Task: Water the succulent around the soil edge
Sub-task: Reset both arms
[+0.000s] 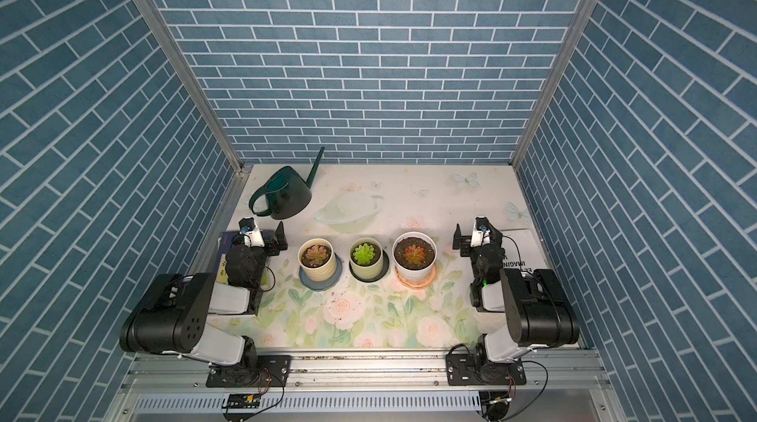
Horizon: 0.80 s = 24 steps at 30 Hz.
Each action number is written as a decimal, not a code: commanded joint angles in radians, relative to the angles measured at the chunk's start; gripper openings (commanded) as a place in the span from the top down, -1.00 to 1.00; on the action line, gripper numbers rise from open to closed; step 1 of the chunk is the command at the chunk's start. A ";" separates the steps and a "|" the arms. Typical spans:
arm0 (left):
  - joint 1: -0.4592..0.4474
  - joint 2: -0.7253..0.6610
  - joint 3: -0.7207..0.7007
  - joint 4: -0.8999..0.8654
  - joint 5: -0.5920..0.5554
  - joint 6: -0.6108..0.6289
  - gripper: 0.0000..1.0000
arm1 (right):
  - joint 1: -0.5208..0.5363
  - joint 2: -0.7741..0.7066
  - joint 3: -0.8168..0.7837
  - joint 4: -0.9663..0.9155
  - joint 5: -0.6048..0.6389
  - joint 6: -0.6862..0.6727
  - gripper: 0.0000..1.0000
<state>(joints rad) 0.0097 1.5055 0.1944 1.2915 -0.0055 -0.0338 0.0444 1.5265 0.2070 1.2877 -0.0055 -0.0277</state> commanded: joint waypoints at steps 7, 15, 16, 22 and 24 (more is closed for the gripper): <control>-0.004 0.006 0.010 0.001 0.006 0.009 -1.00 | -0.004 0.007 0.014 -0.006 -0.012 -0.023 -0.99; -0.004 0.006 0.009 0.001 0.006 0.009 -1.00 | -0.004 0.007 0.014 -0.006 -0.013 -0.023 -0.99; -0.004 0.006 0.010 0.001 0.006 0.009 -1.00 | -0.004 0.007 0.014 -0.006 -0.013 -0.023 -0.99; -0.004 0.007 0.009 0.000 0.006 0.009 -1.00 | -0.017 0.007 0.015 -0.008 -0.037 -0.012 -0.99; -0.004 0.007 0.010 0.001 0.006 0.009 -1.00 | -0.021 0.007 0.015 -0.007 -0.040 -0.012 -0.99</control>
<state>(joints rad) 0.0097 1.5055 0.1944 1.2915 -0.0055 -0.0338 0.0326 1.5265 0.2070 1.2858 -0.0257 -0.0277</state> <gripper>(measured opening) 0.998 0.995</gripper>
